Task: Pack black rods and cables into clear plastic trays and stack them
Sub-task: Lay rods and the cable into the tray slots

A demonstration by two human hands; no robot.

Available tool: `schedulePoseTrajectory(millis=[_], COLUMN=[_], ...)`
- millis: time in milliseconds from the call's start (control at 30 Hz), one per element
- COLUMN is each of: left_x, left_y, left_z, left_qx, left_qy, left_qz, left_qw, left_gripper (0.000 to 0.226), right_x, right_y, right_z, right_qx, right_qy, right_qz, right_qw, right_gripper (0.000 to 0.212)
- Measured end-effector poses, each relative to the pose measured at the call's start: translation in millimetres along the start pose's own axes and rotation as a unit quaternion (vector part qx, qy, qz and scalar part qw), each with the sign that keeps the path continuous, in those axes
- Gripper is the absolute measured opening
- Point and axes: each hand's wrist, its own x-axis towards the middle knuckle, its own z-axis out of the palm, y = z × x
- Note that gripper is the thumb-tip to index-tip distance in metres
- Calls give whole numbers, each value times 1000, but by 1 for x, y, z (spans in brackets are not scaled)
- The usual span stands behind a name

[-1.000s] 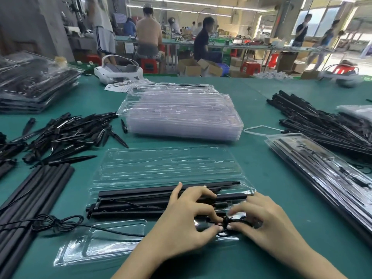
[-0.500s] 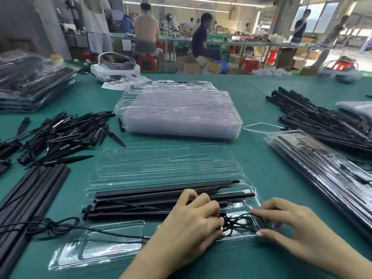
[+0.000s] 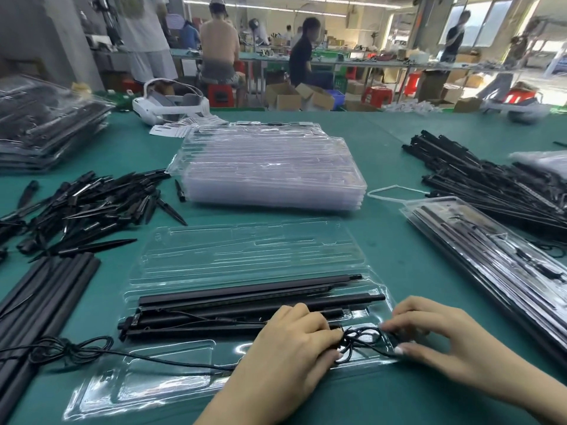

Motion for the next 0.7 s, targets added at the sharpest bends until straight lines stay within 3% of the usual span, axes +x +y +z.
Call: schedulePoseTrajectory(millis=[100, 200, 400, 700], left_x=[1, 1, 2, -1], left_y=[1, 0, -2, 2], left_z=[-1, -1, 1, 9], left_qx=[4, -44, -83, -32], left_qy=[1, 5, -8, 24], left_qz=[-4, -19, -37, -4], left_qw=[1000, 999, 996, 999], left_gripper=[30, 22, 27, 25], right_x=[7, 17, 31, 14], right_y=[8, 13, 14, 18], right_z=[-11, -20, -22, -7], right_qx=[43, 5, -34, -89], right_qy=[-36, -85, -129, -20], right_qz=[7, -21, -65, -142], right_qw=[998, 996, 989, 986], right_gripper=[20, 23, 28, 23])
